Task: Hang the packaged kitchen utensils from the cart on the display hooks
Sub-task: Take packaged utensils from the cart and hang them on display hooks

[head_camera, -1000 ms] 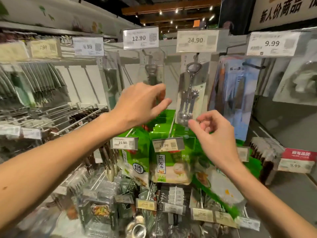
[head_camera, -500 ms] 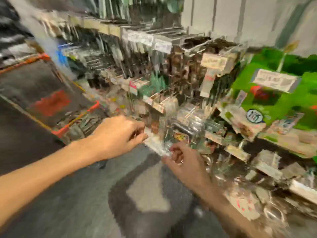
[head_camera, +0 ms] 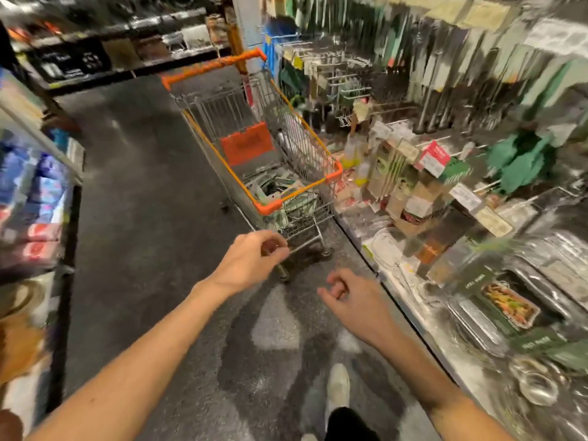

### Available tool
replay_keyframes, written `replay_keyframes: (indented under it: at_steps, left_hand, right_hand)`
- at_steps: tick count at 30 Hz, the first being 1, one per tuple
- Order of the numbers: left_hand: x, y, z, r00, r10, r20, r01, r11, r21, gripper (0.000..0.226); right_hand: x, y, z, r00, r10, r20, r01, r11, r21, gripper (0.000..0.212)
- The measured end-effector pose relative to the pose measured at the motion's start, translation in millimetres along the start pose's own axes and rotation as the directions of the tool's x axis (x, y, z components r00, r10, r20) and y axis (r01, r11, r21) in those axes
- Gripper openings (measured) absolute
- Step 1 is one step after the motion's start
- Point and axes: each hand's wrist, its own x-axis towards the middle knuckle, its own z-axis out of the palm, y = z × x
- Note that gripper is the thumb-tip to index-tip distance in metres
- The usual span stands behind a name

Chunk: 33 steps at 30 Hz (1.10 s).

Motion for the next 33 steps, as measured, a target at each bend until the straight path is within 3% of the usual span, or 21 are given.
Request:
replay_keyframes:
  at_steps: [5,10,13,16,20,23,26,29,33]
  left_hand:
    - [84,-67,-5,0.982,-0.184,-0.034,0.175,0.966,-0.192,0.0]
    - [180,-115,-3,0.947,-0.302,0.111,0.321,0.867,-0.38,0.016]
    - [235,-136,-5,0.914,-0.355,0.194,0.401,0.861,-0.312,0.012]
    - [292,-157,-10,0.922,-0.349,0.167,0.381,0.894,-0.235,0.015]
    - [353,-186,-22,0.929,-0.327,0.173,0.361,0.903,-0.232,0.014]
    - [400,-217,-26,0.916,-0.328,0.229,0.377,0.9,-0.221,0.015]
    - [457,-259,-25,0.869,-0.352,0.349,0.418,0.898,-0.135,0.014]
    - [517,-305,-18,0.814,-0.301,0.496,0.363,0.931,-0.031,0.024]
    - [596,-358,-2,0.685,-0.298,0.665,0.286,0.949,0.131,0.037]
  right_hand:
    - [101,-10,37,0.998,0.0,0.068,-0.004,0.999,0.054,0.012]
    - [225,-12,68,0.991,0.064,0.119,-0.077,0.992,0.1,0.02]
    - [294,-15,78,0.995,0.044,0.087,-0.05,0.996,0.073,0.018]
    - [358,-22,87,0.986,0.081,0.146,-0.088,0.995,0.042,0.011]
    - [433,-30,106,0.968,0.159,0.193,-0.165,0.986,0.017,0.025]
    - [482,-30,125,0.942,0.222,0.252,-0.226,0.974,-0.013,0.01]
    - [526,-19,147,0.898,0.332,0.288,-0.328,0.942,-0.063,0.015]
    - [565,-3,172,0.849,0.435,0.3,-0.43,0.899,-0.088,0.007]
    - [602,13,200,0.77,0.572,0.281,-0.566,0.817,-0.111,0.008]
